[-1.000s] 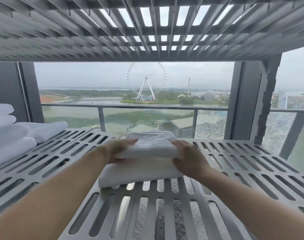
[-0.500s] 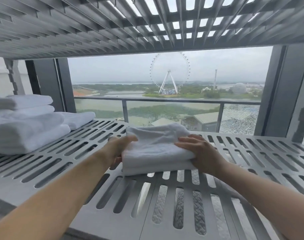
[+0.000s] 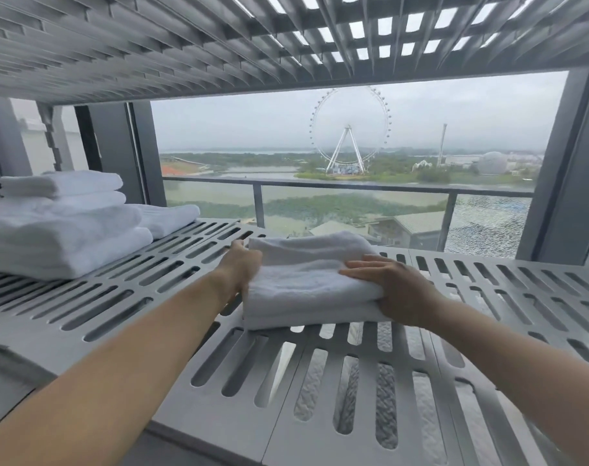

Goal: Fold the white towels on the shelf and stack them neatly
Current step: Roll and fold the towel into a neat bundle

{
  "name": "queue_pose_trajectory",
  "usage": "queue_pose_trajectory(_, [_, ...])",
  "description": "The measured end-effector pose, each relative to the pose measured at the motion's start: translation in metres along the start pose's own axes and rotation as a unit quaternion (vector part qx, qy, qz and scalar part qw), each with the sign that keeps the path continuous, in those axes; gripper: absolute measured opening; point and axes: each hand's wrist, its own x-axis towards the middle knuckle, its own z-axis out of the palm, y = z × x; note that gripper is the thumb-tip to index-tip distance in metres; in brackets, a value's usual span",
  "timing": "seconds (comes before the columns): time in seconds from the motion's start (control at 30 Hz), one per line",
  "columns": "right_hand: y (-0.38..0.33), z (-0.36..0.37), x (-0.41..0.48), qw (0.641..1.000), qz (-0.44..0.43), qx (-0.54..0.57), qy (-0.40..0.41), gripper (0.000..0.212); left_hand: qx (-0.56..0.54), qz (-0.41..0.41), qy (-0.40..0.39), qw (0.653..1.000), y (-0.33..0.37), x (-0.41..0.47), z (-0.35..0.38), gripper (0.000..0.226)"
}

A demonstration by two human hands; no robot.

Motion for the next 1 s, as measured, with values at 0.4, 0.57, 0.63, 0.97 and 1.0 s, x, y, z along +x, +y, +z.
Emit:
queue_pose_trajectory(0.4, [0.022,-0.017,0.045,0.935,0.160,0.313,0.054,0.036,0.057,0.024,0.095,0.994,0.010,0.014,0.016,0.054])
queue_pose_trajectory(0.57, [0.037,0.007,0.073,0.903,0.225,0.366,-0.006,0.039,0.067,0.069,0.069,0.993,-0.003,0.013,0.029,0.057])
queue_pose_trajectory(0.63, [0.034,0.010,0.076,0.912,0.222,0.346,-0.013,0.036,0.059,0.078,0.068,0.993,-0.005,0.016,0.029,0.053])
queue_pose_trajectory(0.97, [0.070,-0.034,0.011,0.938,0.330,0.099,-0.021,0.038,-0.124,0.148,-0.083,0.978,0.033,0.038,0.095,0.021])
queue_pose_trajectory(1.0, [0.076,-0.041,0.001,0.933,0.348,0.094,-0.005,0.039,-0.113,0.157,-0.098,0.976,0.038,0.040,0.104,0.015])
